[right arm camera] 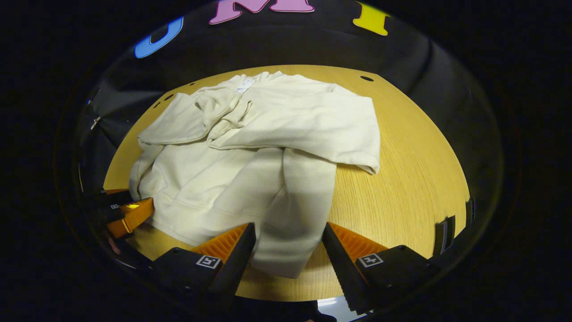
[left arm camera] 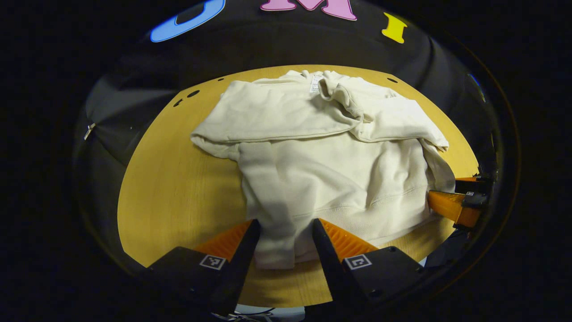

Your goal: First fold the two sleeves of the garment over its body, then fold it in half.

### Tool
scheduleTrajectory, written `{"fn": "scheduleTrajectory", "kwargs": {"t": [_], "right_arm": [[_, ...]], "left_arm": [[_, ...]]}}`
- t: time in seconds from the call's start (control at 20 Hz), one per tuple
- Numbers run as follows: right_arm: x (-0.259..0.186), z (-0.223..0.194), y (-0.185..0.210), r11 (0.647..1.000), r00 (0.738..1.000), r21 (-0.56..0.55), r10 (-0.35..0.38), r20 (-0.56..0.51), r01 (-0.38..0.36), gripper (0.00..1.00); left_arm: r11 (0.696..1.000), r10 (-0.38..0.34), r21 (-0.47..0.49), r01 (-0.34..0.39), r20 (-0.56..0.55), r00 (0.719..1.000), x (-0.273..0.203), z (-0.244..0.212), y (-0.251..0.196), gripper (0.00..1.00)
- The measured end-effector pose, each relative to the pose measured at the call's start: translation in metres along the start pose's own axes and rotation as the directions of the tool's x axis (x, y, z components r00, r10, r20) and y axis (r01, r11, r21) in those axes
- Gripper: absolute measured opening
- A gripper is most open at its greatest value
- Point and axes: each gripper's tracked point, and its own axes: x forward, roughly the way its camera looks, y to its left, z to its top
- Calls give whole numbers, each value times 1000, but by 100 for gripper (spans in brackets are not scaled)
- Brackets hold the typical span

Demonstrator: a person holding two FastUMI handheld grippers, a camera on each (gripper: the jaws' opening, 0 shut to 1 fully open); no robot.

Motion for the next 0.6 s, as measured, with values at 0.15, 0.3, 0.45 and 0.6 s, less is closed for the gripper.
{"fn": "scheduleTrajectory", "kwargs": {"t": [0.15, 0.3, 0.45, 0.6], "right_arm": [[1, -2, 12, 998, 997, -25, 65, -40, -66, 82], [4, -3, 22, 996, 987, -15, 85, -135, -88, 36], [-1, -7, 24, 994, 978, 13, 113, -178, -112, 23], [-11, 3, 17, 979, 967, 108, 189, -169, -173, 23]], "left_arm": [[1000, -12, 14, 13, -35, 999, 0, 3, -2, 72], [998, -42, 51, 44, -35, 999, 0, 5, -5, 23], [995, -96, -31, 95, -40, 995, -7, 3, -9, 12], [978, -172, -134, 160, -86, 981, -12, 5, -11, 9]]}}
